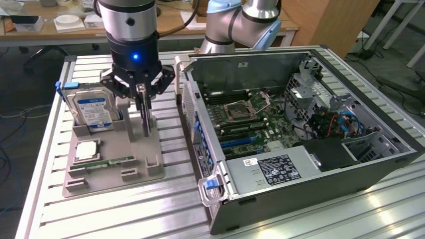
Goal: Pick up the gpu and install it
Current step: 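Pick up the gpu and move the gpu toward the slot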
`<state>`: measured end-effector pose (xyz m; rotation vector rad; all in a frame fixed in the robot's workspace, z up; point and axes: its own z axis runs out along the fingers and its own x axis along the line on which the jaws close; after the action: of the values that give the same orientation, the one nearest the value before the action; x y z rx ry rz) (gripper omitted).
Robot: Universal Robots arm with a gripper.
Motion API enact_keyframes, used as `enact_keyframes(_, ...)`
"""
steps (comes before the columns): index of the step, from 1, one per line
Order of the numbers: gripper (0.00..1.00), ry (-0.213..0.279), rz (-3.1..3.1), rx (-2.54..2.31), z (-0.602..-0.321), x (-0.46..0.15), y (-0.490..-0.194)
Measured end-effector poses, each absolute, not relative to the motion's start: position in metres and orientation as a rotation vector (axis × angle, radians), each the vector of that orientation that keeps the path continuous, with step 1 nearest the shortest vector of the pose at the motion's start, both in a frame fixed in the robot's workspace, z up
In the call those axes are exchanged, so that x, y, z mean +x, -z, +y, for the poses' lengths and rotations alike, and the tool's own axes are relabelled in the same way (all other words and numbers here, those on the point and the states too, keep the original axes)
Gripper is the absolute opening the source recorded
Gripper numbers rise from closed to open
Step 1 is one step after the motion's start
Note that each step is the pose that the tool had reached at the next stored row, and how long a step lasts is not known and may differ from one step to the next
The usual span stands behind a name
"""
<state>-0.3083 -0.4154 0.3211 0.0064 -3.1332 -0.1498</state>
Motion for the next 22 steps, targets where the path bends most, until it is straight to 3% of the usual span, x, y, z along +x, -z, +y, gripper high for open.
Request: enact_keyframes(22,0.27,0.150,-3.133,0.006,-0.4154,-0.3083,-0.3268)
